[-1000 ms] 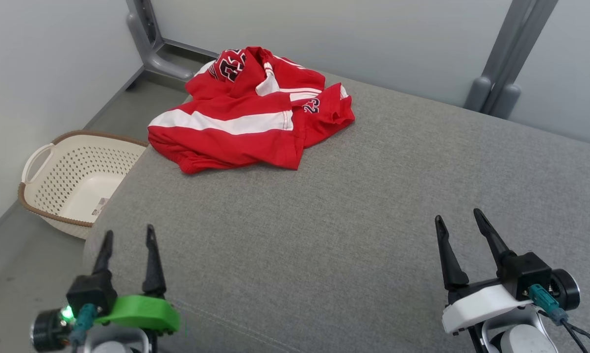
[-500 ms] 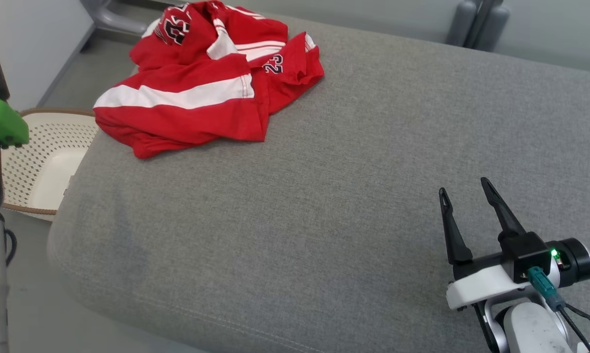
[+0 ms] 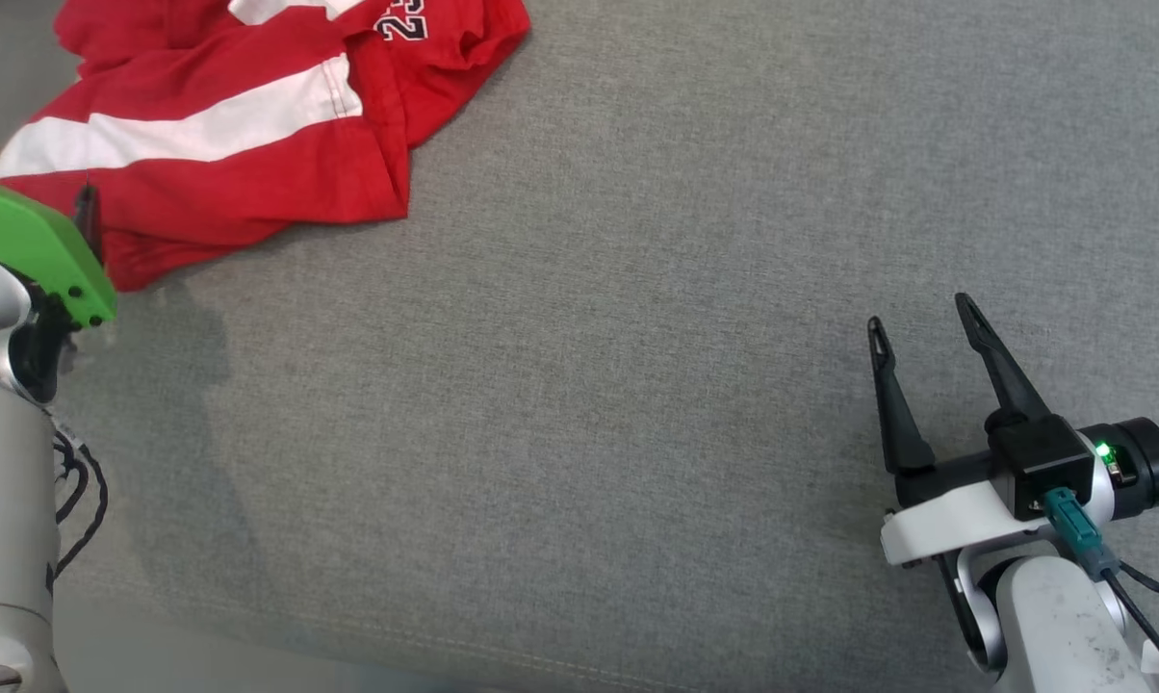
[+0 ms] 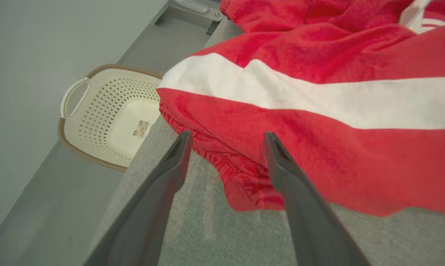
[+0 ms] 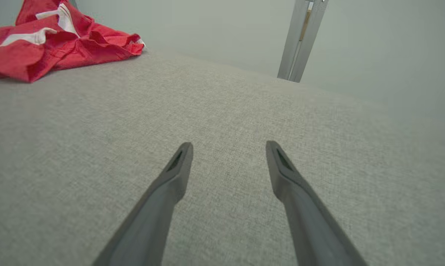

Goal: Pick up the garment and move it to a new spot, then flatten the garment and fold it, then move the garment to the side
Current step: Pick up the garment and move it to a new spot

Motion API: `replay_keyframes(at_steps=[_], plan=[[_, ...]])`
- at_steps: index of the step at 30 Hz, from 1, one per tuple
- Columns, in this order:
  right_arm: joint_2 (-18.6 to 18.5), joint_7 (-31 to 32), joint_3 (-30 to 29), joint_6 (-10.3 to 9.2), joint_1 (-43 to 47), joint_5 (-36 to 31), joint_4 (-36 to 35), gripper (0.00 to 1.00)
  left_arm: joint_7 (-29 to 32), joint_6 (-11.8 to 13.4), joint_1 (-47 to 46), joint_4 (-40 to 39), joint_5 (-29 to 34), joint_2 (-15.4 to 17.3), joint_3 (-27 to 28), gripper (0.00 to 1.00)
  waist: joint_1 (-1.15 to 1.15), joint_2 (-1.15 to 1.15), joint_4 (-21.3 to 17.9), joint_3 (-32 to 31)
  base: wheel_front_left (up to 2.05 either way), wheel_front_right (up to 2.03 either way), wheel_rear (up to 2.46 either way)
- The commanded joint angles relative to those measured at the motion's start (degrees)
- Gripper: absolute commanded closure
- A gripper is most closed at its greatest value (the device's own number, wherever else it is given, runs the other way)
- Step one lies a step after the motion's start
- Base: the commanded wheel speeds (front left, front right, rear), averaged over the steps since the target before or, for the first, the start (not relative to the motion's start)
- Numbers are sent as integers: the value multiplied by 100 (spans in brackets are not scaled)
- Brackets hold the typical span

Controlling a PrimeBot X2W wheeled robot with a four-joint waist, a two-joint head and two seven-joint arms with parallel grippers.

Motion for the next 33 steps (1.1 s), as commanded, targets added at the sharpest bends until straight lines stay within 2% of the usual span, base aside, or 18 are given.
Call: replay_keyframes(at_steps=[1,7,11,13,15,21,28,33], plan=[[-22,-11,-3,-4,-80,-47,-30,0,-1,-11,-130,130,-43,39,-2,0,-1,0,-301,411,0,0,0],[-22,-52,-3,-4,-115,-14,-39,0,-219,70,-237,680,-198,44,157,0,-1,0,-372,611,0,0,0],[-22,-58,11,-4,-138,-3,25,0,-254,15,-324,980,-118,93,30,0,-1,0,-401,644,0,0,0],[-24,-74,17,-4,-167,21,83,0,-300,-23,-366,1087,-157,90,17,60,-1,0,-412,615,0,0,0],[-23,-87,23,-4,-194,50,123,0,-387,-30,-437,1168,-112,132,-37,100,-1,0,-408,560,0,0,0],[-21,-151,47,-4,-216,165,313,0,-511,-100,-672,1290,-28,297,-238,100,-1,0,-381,161,0,0,0],[-21,-197,74,-4,-60,470,681,0,-653,-163,-869,1177,259,584,-708,100,-1,0,-414,-731,0,0,0],[-20,-200,-18,-4,123,711,853,0,-628,-166,-1043,829,321,473,-1231,100,-1,0,-526,-1441,0,0,0]])
